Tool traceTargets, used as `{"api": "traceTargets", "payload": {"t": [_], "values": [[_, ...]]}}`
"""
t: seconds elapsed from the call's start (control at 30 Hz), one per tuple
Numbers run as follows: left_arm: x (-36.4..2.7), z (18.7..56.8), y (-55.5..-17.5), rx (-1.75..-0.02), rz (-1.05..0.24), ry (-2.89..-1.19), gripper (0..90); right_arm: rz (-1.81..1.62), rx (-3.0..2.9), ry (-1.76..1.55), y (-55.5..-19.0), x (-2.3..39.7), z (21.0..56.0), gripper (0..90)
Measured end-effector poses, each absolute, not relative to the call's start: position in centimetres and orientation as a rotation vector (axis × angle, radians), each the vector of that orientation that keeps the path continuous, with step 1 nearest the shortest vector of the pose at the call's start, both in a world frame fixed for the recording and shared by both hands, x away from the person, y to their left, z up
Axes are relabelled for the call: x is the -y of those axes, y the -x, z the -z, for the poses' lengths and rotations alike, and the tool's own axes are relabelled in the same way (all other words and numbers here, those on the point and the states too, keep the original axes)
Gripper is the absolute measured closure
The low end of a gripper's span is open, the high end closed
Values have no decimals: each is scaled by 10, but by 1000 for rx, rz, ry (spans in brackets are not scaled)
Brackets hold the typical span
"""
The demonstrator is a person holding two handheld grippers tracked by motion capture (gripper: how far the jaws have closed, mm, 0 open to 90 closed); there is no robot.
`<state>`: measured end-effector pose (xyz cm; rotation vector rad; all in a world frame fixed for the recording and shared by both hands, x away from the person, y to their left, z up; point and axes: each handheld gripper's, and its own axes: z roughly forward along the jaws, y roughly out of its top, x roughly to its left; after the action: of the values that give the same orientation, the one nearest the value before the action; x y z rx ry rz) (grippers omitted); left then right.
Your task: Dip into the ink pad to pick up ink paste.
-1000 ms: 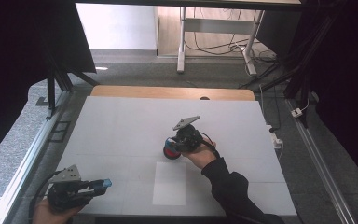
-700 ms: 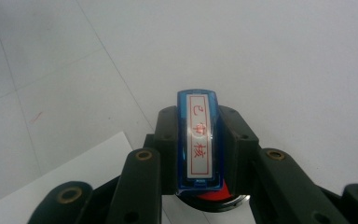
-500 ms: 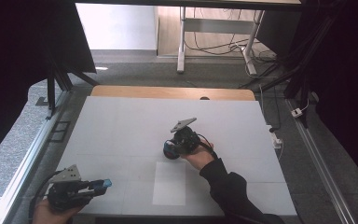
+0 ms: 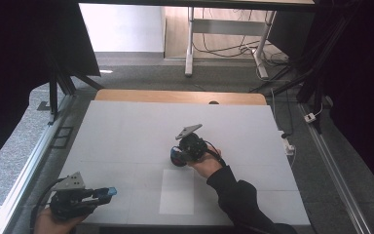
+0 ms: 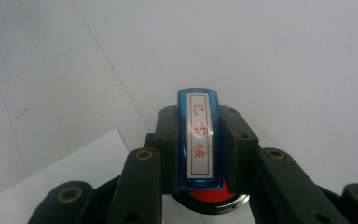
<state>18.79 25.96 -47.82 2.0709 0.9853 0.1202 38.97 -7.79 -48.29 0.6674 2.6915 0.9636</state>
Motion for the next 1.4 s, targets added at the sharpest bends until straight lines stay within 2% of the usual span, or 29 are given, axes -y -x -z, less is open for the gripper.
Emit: {"api": "traceTargets", "payload": {"t": [0.53, 1.1, 1.4], "values": [[-260, 478, -188, -985, -116, -2070, 683, -1047, -2722, -812, -401, 85, 485, 715], [-260, 479, -188, -986, -116, -2075, 682, -968, -2682, -699, -391, 77, 485, 716], [-260, 479, -188, -989, -112, -2071, 683, -1004, -2701, -741, -397, 81, 485, 715]]}}
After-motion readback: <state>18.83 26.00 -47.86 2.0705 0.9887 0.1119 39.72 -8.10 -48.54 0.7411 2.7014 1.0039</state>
